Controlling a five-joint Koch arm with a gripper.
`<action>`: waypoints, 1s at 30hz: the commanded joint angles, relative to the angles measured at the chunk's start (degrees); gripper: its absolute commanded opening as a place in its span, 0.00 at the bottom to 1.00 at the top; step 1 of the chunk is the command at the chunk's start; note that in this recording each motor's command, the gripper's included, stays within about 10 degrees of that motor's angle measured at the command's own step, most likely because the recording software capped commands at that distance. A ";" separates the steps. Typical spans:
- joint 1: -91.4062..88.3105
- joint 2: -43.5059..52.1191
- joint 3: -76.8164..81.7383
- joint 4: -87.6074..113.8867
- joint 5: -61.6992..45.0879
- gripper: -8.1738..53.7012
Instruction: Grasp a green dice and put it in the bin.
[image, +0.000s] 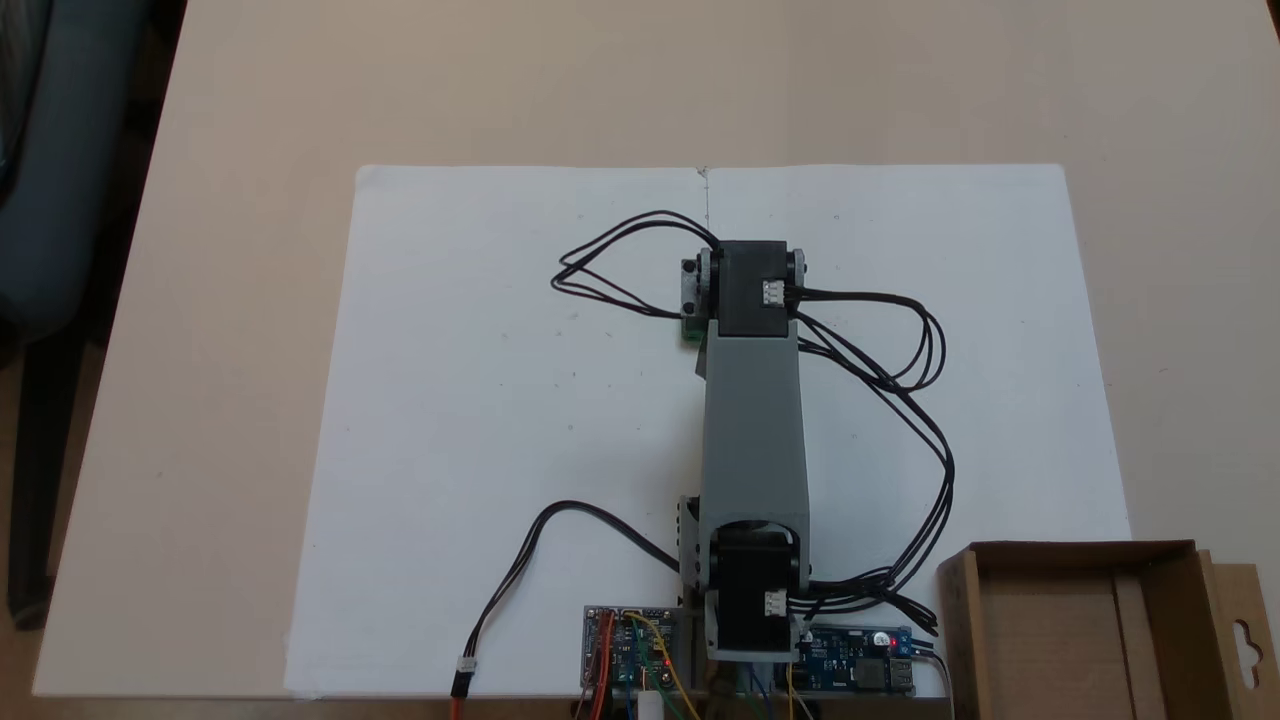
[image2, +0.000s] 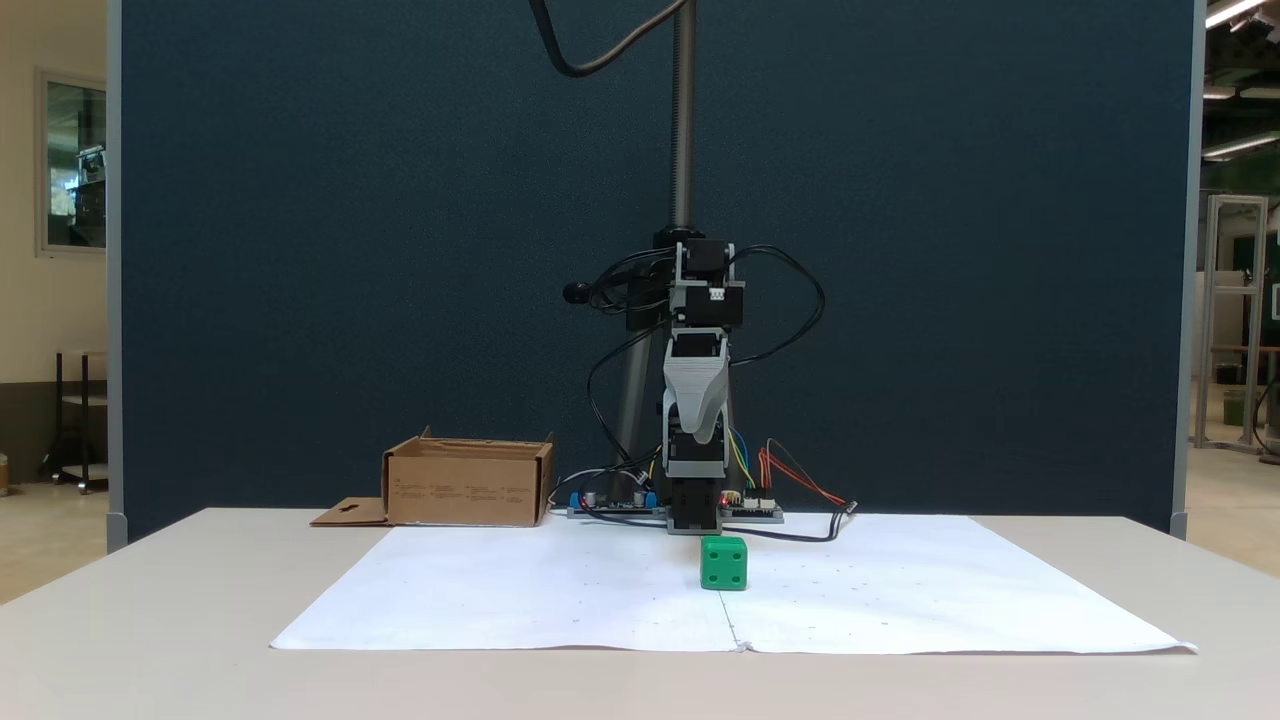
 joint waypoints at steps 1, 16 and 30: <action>0.00 -0.97 -2.64 -5.71 3.16 0.83; -3.87 -7.65 -2.55 -12.30 1.85 0.90; -2.81 -11.25 -2.55 -10.90 -6.59 0.91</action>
